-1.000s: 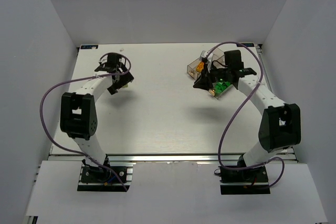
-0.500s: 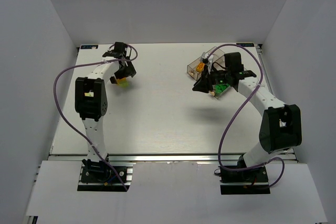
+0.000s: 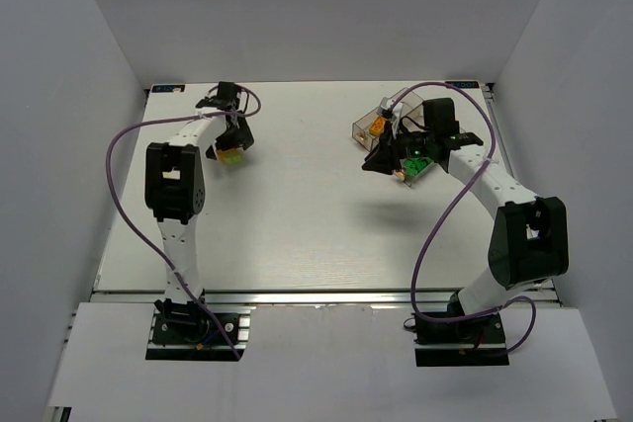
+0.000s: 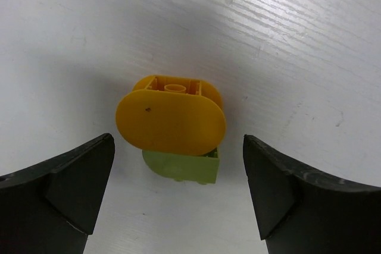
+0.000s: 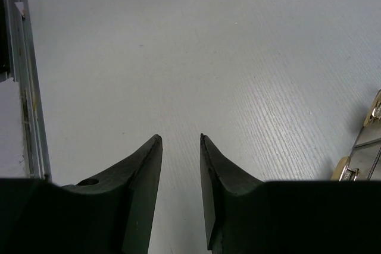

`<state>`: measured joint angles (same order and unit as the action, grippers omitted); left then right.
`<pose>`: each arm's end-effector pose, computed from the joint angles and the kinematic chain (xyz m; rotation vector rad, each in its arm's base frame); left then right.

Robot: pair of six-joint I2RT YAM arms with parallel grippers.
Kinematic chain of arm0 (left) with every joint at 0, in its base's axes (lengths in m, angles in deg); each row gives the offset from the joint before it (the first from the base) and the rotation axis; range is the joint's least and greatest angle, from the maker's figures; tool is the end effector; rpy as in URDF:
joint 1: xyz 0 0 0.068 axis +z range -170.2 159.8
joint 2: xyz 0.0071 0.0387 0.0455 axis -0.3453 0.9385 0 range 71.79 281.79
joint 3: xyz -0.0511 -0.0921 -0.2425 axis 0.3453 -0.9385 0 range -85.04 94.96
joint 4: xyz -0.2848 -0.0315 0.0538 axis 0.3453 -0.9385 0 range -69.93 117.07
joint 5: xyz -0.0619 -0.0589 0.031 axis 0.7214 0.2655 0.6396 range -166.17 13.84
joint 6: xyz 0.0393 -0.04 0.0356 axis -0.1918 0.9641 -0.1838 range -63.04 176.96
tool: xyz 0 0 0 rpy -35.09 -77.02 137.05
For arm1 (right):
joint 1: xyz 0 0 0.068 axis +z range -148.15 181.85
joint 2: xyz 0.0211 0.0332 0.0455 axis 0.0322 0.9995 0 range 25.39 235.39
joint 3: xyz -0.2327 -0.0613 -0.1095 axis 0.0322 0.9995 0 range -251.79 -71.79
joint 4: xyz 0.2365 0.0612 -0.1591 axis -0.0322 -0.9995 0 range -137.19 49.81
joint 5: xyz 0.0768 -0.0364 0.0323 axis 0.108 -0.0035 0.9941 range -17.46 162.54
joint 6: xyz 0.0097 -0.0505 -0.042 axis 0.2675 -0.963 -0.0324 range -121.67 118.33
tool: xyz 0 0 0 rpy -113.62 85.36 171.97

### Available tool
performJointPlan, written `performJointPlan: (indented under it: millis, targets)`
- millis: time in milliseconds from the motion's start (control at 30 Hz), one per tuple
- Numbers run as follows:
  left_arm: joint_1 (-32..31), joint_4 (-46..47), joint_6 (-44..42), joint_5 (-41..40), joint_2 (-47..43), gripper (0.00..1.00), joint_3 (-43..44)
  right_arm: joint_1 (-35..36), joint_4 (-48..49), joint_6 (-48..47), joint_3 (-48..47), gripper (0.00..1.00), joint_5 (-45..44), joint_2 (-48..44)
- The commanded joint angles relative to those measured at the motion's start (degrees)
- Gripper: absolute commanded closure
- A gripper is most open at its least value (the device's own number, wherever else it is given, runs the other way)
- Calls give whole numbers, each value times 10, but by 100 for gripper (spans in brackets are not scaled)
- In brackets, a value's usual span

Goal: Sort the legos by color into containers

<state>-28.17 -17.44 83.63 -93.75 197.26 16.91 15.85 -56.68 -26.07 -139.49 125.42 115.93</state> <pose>0.4898 -0.0525 0.1507 -0.5141 2.6281 0.2403 0.3611 0.1333 0.2496 -1.1192 1.7599 0.9183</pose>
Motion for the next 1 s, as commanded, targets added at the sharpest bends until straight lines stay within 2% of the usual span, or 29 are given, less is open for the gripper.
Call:
performJointPlan:
  millis: [0,233,700,800,833,933,967]
  targets:
    - [6,12,-10,-9,10,2,22,0,13,8,-16,62,11,-6]
    - [15,19,-7,-5,22,4,29,0,2,4,-21,62,6,-7]
    - [30,60,12,61,-5,27,-37,0,-1,2,-33,62,5,-1]
    - [30,77,21,79,-23,40,-54,-1,-6,-5,-33,62,1,-3]
    - [30,82,26,92,-36,50,-59,1,-14,-9,-34,62,-1,-4]
    - [30,108,41,122,-72,69,-83,3,-32,-27,-35,60,-3,-6]
    - [30,115,45,132,-86,71,-90,6,-37,-34,-36,59,-2,-7]
